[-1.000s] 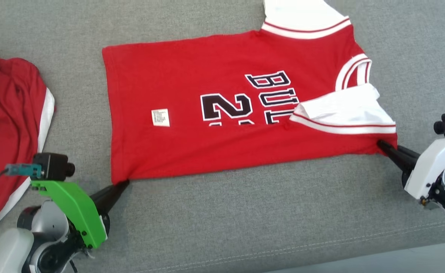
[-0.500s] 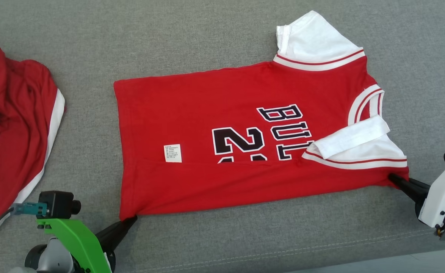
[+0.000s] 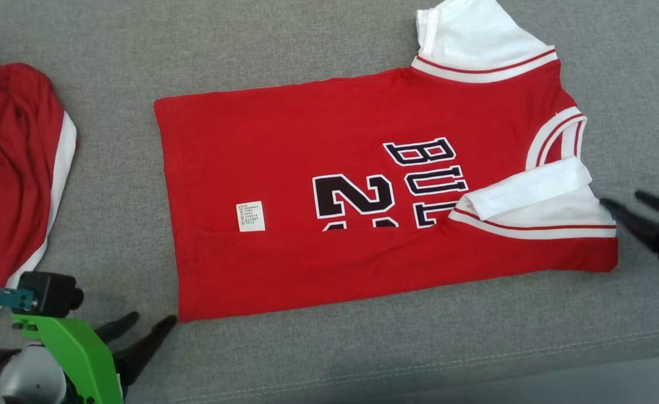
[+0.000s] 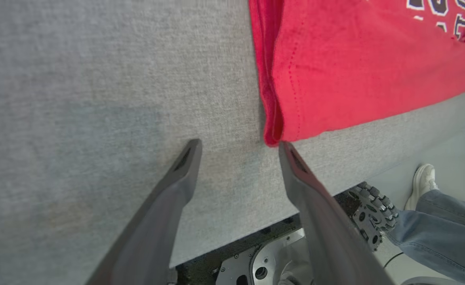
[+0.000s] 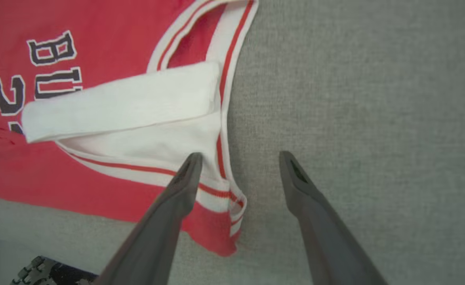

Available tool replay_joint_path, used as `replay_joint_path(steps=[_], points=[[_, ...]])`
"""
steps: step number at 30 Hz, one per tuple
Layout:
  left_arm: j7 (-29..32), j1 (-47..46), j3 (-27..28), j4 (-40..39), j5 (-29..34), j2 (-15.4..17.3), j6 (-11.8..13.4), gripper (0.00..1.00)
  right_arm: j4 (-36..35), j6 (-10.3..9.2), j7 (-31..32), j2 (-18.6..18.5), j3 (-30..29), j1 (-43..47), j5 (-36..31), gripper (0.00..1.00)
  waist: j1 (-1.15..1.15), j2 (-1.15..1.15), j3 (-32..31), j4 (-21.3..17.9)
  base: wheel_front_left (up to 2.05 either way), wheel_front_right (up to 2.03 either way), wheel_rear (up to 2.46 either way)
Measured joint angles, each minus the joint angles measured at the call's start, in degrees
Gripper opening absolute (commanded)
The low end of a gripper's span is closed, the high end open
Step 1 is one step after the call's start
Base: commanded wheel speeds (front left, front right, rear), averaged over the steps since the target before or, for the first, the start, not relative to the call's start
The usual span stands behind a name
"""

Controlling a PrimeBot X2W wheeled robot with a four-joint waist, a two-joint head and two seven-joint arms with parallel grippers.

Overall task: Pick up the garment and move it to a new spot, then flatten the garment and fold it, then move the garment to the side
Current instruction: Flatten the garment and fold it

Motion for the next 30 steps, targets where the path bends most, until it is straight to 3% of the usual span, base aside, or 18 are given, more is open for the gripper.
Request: replay_joint_path(steps=[3, 8, 17, 30], points=[[1.3, -2.3, 1.5, -2.3, 3.0, 3.6, 0.1, 1.00, -3.4, -0.56, -0.4, -2.8, -2.6, -7.4, -4.2, 1.00, 0.00, 0.00, 1.5, -0.1, 0.00, 0.00, 0.00], [3.7, -14.0, 3.2, -6.0, 5.5, 6.0, 0.1, 1.00, -7.1, -2.38, 1.2, -2.1, -3.7, -19.0, -6.6, 1.00, 0.00, 0.00, 4.7, -0.2, 0.00, 0.00, 0.00], [9.0, -29.6, 2.4, -5.6, 5.7, 5.7, -0.9, 1.00, -6.2, -4.12, 6.5, 2.3, -0.6, -33.2, -9.9, 1.00, 0.00, 0.00, 11.4, 1.0, 0.00, 0.00, 0.00], [10.5, -38.6, 0.5, -0.2, 5.4, 1.7, -2.0, 1.00, 3.6, -5.57, 6.7, 10.7, 2.7, -42.2, -15.1, 1.00, 0.01, 0.00, 20.8, 3.2, 0.00, 0.00, 0.00]])
